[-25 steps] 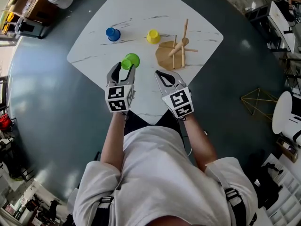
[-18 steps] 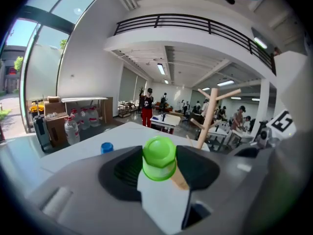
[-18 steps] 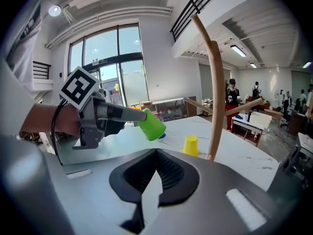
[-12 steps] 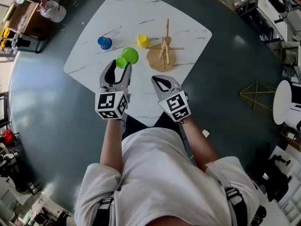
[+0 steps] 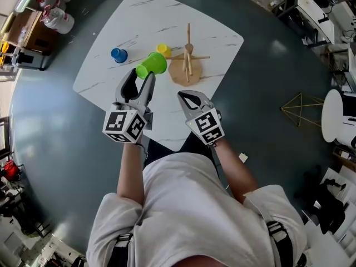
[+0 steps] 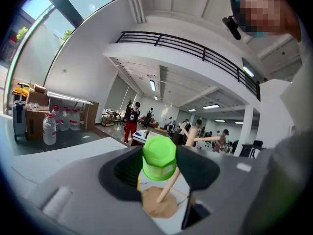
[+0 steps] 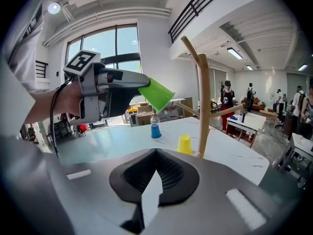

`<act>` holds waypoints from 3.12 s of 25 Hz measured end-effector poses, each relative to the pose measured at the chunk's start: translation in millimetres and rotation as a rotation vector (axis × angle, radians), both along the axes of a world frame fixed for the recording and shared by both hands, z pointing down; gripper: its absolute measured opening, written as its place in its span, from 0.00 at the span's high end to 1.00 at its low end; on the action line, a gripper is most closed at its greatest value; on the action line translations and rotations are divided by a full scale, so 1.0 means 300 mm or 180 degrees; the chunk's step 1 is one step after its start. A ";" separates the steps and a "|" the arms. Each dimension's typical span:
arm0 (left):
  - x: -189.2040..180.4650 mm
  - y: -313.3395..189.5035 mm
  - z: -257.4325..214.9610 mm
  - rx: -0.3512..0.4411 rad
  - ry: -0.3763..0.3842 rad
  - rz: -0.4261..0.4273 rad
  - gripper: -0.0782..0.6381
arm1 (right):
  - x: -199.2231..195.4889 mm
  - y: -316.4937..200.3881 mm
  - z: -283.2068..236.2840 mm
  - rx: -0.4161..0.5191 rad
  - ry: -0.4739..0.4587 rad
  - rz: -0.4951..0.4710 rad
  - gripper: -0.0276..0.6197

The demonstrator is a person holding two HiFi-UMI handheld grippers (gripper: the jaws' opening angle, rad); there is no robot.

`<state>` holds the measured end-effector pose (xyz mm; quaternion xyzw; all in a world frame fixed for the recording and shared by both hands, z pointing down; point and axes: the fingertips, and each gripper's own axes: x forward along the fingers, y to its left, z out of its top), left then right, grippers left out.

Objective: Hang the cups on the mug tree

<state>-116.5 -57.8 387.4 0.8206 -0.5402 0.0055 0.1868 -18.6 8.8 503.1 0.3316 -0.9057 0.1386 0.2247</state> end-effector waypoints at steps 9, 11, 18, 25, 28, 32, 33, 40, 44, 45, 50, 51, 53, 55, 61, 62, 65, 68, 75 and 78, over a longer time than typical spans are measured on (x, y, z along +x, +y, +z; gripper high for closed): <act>0.075 -0.025 0.060 -0.0185 0.0210 0.0185 0.59 | 0.045 0.009 0.007 -0.0034 0.0031 0.0116 0.96; 0.091 -0.032 0.068 -0.0206 0.0229 0.0221 0.59 | 0.058 0.006 0.011 -0.0046 0.0033 0.0151 0.96; 0.139 -0.053 0.084 -0.0245 0.0217 0.0336 0.59 | 0.094 -0.005 0.015 -0.0046 0.0034 0.0265 0.96; 0.171 -0.071 0.115 -0.0321 0.0179 0.0385 0.59 | 0.127 -0.017 0.025 -0.0061 0.0037 0.0333 0.96; 0.176 -0.076 0.117 -0.0327 0.0178 0.0403 0.59 | 0.133 -0.020 0.024 -0.0065 0.0039 0.0354 0.96; 0.179 -0.077 0.131 -0.0360 0.0167 0.0395 0.59 | 0.142 -0.016 0.027 -0.0075 0.0048 0.0369 0.96; 0.179 -0.079 0.134 -0.0373 0.0160 0.0388 0.59 | 0.145 -0.017 0.027 -0.0075 0.0049 0.0373 0.96; 0.190 -0.081 0.156 -0.0421 0.0009 0.0427 0.58 | 0.152 -0.014 0.035 -0.0093 0.0062 0.0383 0.96; 0.199 -0.081 0.169 -0.0461 0.0017 0.0485 0.55 | 0.144 -0.016 0.037 -0.0086 0.0084 0.0341 0.96; 0.200 -0.080 0.172 -0.0466 0.0007 0.0503 0.55 | 0.141 -0.015 0.037 -0.0080 0.0094 0.0327 0.96; 0.176 -0.062 0.165 -0.0470 -0.0037 0.0462 0.50 | 0.108 -0.005 0.033 -0.0071 0.0090 0.0184 0.96; 0.171 -0.057 0.162 -0.0472 -0.0046 0.0441 0.50 | 0.102 -0.003 0.030 -0.0063 0.0087 0.0144 0.96; 0.159 -0.042 0.157 -0.0470 -0.0054 0.0376 0.50 | 0.094 0.000 0.021 -0.0039 0.0080 0.0065 0.96; 0.138 -0.021 0.150 -0.0454 -0.0045 0.0273 0.51 | 0.083 0.004 0.013 -0.0016 0.0071 -0.0034 0.96; 0.017 0.055 0.132 -0.0402 -0.0221 -0.0174 0.67 | 0.012 0.028 -0.029 0.0051 0.0017 -0.0366 0.96; -0.018 0.071 0.131 -0.0382 -0.0310 -0.0259 0.74 | -0.010 0.035 -0.032 0.0056 0.0012 -0.0409 0.96; -0.138 0.094 0.132 -0.0327 -0.0508 -0.0476 0.88 | -0.096 0.043 -0.034 0.0048 0.0020 -0.0490 0.96; -0.253 0.078 0.159 -0.0348 -0.0578 -0.0542 0.89 | -0.187 0.039 -0.033 0.0002 0.0018 -0.0442 0.96; -0.377 -0.061 0.257 -0.0464 -0.0585 -0.0324 0.89 | -0.336 -0.023 0.009 -0.0153 -0.0014 -0.0127 0.96; -0.426 -0.101 0.306 -0.0506 -0.0615 -0.0126 0.89 | -0.396 -0.035 0.043 -0.0257 -0.0031 0.0030 0.96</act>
